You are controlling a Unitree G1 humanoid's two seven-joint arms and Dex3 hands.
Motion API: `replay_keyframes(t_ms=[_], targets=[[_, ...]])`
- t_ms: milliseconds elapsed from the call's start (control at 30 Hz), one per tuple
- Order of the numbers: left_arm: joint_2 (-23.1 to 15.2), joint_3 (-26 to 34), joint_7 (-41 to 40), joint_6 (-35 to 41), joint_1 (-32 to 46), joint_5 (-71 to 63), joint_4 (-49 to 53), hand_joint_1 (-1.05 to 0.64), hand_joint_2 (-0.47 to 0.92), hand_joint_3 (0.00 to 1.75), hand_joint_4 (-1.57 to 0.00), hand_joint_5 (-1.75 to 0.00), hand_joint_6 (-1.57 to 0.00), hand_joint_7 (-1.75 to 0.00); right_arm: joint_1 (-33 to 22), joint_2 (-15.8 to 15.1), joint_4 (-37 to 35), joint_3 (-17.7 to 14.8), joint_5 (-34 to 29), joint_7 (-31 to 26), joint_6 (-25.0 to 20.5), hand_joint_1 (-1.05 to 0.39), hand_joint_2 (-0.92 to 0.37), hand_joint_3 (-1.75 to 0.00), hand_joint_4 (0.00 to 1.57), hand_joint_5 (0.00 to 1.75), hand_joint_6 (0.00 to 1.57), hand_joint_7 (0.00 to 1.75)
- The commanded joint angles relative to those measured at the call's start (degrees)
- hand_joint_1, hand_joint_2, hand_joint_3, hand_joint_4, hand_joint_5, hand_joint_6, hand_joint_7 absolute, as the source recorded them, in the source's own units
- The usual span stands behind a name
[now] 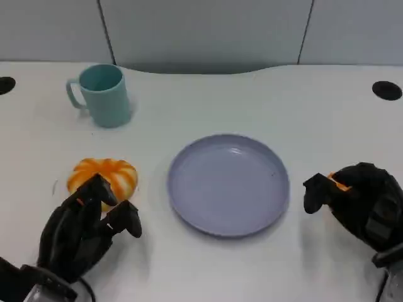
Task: Grasp the bread from the table and place it into the plate.
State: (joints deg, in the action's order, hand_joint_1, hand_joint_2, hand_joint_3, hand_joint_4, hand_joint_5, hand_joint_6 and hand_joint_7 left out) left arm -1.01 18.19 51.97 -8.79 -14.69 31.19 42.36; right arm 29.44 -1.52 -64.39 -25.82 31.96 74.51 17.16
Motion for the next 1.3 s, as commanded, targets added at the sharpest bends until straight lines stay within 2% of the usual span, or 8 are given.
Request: replay_keyframes(t_ms=[33,300,433,533,633,833,1067,1300], targets=[[-0.9,0.3,0.3,-1.0,0.1,-0.4,0.5,-0.84,0.92,0.29,-0.72,-1.75,-0.63,-1.51,1.2,-1.1,0.0,0.0,-0.4,-0.1,0.4,-0.47,-0.83,0.00,0.76,1.33,1.25,0.01],[0.9,-1.7,-4.1,-8.0,3.3,-4.5,-6.7,-0.81,0.92,0.25,-0.64,-1.75,-0.59,-1.45,1.7,-0.9,-0.7,-0.3,-0.3,-0.1,0.5,-0.48,-0.83,0.00,0.77,1.34,1.25,0.01],[3.1,-5.7,-8.7,-13.3,9.6,-8.9,-23.0,-0.73,0.92,0.07,-0.66,-1.51,-0.74,-1.00,2.2,-1.0,-1.2,-0.5,-0.3,-0.6,0.8,-0.49,-0.83,0.00,0.77,1.32,1.25,0.01],[0.7,-7.5,-8.5,-21.1,9.6,-12.6,-28.3,-0.69,0.92,0.05,-0.62,-1.45,-0.70,-0.91,2.5,-1.0,-1.6,-0.7,-0.2,-0.7,1.1,-0.49,-0.84,0.00,0.78,1.31,1.25,0.01],[-2.6,-7.0,-12.2,-33.6,6.3,-20.8,-27.6,-0.68,0.90,0.01,-0.33,-1.06,-0.33,-0.49,3.0,-1.1,-1.9,-0.6,-0.3,-1.3,0.5,-0.49,-0.83,0.00,0.79,1.31,1.26,0.01],[-12.6,-4.1,-34.9,-52.9,-4.7,-51.1,-11.1,-0.84,0.92,0.13,-0.01,-0.67,-0.06,-0.27,3.3,-0.9,-2.4,-0.6,-0.3,-0.8,1.2,-0.46,-0.84,0.00,0.78,1.32,1.25,0.00],[-21.7,-16.8,-65.3,-41.2,-16.0,-76.2,9.2,-0.98,0.92,0.07,0.00,-0.38,-0.12,-0.19,3.6,-0.8,-2.9,-0.8,-0.3,-1.4,2.2,-0.45,-0.83,0.00,0.80,1.29,1.25,0.00],[-22.2,-28.5,-66.1,-31.4,-23.6,-77.3,24.5,-1.02,0.87,0.01,0.00,-0.21,-0.07,-0.13,3.3,-1.1,-2.4,-0.5,-0.4,-1.0,1.9,-0.46,-0.83,0.00,0.78,1.33,1.25,0.01]])
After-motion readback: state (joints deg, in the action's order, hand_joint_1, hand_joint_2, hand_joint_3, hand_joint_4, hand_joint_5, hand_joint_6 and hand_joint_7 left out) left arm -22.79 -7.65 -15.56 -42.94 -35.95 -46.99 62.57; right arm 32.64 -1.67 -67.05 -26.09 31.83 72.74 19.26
